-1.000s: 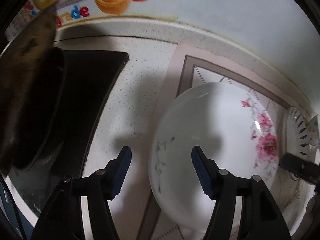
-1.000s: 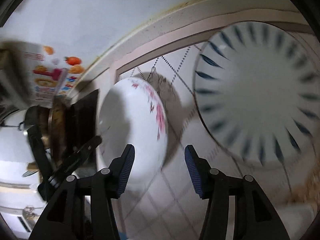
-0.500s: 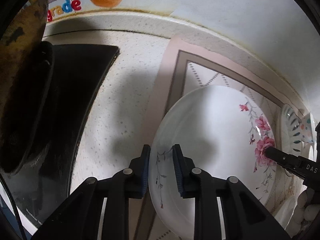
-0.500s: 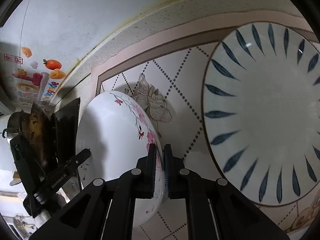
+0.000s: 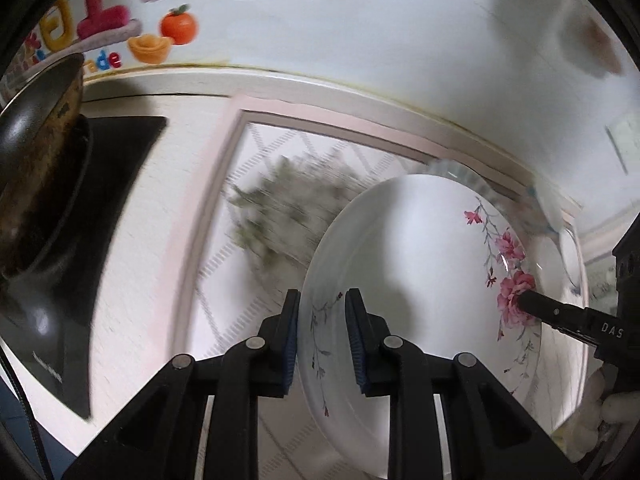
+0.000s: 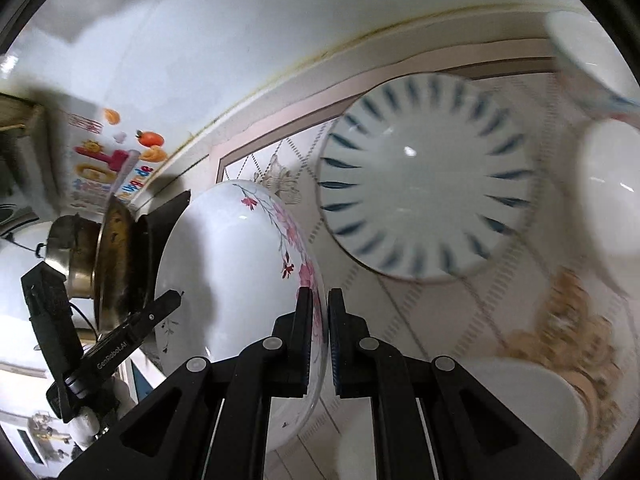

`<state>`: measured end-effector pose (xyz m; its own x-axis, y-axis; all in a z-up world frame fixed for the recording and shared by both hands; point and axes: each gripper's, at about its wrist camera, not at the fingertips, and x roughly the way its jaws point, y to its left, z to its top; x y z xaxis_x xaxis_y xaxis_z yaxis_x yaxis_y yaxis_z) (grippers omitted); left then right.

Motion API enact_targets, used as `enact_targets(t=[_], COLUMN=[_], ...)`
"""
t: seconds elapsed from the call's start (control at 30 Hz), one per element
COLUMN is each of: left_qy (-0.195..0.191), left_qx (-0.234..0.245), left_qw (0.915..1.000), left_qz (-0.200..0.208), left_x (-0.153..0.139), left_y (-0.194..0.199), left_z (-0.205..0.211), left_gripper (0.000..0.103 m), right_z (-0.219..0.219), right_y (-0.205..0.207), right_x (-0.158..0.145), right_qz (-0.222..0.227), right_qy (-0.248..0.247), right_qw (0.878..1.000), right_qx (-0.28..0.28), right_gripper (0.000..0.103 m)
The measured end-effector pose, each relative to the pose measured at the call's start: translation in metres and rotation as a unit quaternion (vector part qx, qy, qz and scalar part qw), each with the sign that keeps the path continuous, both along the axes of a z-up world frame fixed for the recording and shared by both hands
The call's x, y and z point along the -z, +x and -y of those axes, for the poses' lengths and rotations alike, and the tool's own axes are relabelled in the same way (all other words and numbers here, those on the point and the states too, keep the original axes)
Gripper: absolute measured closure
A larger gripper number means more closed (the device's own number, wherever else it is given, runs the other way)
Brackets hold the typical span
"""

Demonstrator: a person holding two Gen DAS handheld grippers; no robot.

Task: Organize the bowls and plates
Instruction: 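Lower the swirl plate onto the pink-flower plate and grip both rims together, then lift the two-plate stack with both grippers toward the blue-striped plate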

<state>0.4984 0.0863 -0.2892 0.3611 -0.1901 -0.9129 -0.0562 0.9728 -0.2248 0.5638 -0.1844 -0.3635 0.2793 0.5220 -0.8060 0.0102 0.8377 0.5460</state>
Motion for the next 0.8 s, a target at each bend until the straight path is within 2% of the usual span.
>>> enact_targets(t=[0.2, 0.4, 0.6, 0.8], left_qy=[-0.005, 0.009, 0.032, 0.051], left_qx=[0.038, 0.06, 0.059, 0.043], left_qw=[0.9992, 0.9974, 0.9957, 0.9946], left_qz=[-0.014, -0.04, -0.063, -0.08], left_x=[0.0, 0.02, 0.046, 0.064], left_y=[-0.039, -0.069, -0.079, -0.082], left_z=[0.062, 0.105, 0.124, 0.133], left_gripper=[0.083, 0.083, 0.083, 0.083], right_z=[0.064, 0.116, 0.138, 0.141], right_y=[-0.053, -0.094, -0.115, -0.119], right_x=[-0.016, 0.004, 0.033, 0.051], right_qz=[0.0, -0.019, -0.032, -0.032], right_qy=[-0.006, -0.013, -0.014, -0.017], right_qw=[1.0, 1.0, 0.999, 0.999], right_qx=[0.007, 0.009, 0.006, -0.004], right_gripper=[0.094, 0.094, 0.094, 0.094])
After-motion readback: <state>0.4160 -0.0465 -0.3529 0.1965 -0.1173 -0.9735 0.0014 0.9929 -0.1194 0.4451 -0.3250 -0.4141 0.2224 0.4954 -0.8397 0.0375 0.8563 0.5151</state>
